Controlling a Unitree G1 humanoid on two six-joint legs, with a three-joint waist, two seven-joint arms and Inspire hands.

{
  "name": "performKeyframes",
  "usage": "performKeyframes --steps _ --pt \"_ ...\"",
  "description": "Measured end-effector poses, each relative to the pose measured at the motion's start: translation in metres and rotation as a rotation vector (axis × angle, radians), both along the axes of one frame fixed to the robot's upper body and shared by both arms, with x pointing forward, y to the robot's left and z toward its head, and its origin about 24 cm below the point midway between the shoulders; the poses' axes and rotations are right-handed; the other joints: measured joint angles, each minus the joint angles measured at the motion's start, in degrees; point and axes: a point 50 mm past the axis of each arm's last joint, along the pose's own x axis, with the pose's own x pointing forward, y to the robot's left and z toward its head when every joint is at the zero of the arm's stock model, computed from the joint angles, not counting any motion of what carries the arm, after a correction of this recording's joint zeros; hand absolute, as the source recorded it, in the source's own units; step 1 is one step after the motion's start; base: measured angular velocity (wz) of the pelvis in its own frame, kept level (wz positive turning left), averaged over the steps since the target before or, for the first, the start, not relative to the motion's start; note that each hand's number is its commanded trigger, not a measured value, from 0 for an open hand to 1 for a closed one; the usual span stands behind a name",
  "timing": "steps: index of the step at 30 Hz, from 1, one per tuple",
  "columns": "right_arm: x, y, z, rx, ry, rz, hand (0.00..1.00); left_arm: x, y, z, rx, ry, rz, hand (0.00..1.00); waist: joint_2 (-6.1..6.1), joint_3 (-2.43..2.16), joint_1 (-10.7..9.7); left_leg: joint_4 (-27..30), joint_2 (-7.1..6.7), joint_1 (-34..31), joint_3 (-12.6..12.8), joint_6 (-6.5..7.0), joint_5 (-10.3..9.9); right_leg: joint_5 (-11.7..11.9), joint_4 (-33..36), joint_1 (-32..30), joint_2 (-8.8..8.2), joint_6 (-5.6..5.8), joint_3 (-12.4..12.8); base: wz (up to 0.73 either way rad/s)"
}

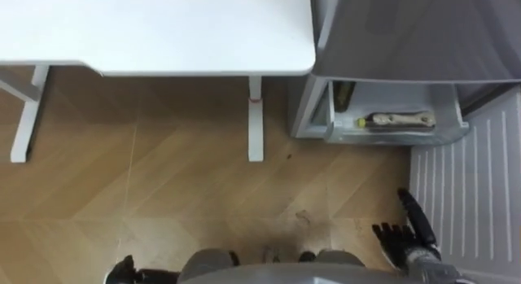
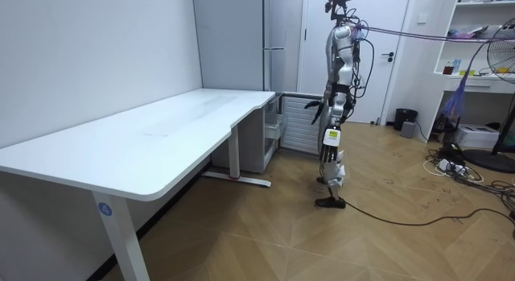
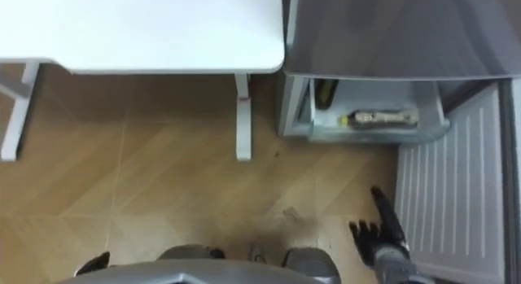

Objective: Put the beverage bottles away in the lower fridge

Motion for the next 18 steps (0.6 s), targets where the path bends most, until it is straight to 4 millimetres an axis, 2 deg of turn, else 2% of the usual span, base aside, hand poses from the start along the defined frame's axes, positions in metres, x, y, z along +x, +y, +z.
performKeyframes --steps 2,5,11,15,16,18 --pt "0.022 -0.003 0.008 -0.01 -0.059 -0.001 0.0 0.016 -0.002 0.002 0.002 -0.034 -0.038 0.0 0.08 0.46 0.71 2.84 -0.04 -5.28 -0.32 0.23 0.14 -0.27 2.86 -5.04 -0.38 -0.48 -0.06 0.09" --pt "0.042 -0.005 0.017 -0.001 -0.114 -0.026 0.0 0.021 -0.002 0.002 0.006 -0.045 -0.06 0.0 0.18 0.81 1.76 5.76 -0.07 -10.54 -0.88 0.46 0.27 -0.44 6.22 -10.23 -0.8 -0.91 -0.37 0.1" --pt "0.067 -0.028 0.036 -0.041 -0.189 -0.09 0.0 0.02 0.009 0.005 0.039 -0.011 -0.092 0.0 -0.03 1.03 3.58 13.8 -1.22 -22.96 -1.45 0.68 0.17 -3.61 17.88 -23.68 -3.61 -1.8 -0.01 0.1" --pt "0.076 -0.047 0.049 -0.078 -0.221 -0.117 0.0 0.022 0.009 0.005 0.038 -0.018 -0.097 0.0 0.17 1.1 4.9 17.99 -1.68 -29.51 -1.8 0.7 0.17 -4.94 23.55 -30.44 -4.88 -1.94 0.09 0.13" --pt "0.081 -0.053 0.054 -0.094 -0.239 -0.118 0.0 0.024 0.009 0.005 0.036 -0.022 -0.09 0.0 0.08 1.1 5.03 18.84 -2.25 -31.64 -2.11 0.51 0.47 -5.27 25.3 -32.73 -5.46 -2.15 0.23 0.17" --pt "0.088 -0.064 0.064 -0.124 -0.264 -0.122 0.0 0.026 0.01 0.006 0.032 -0.032 -0.073 0.0 0.05 1.1 5.47 21.36 -2.42 -35.07 -2.28 0.35 0.41 -5.94 28.24 -36.13 -6.18 -2.51 0.11 0.2"
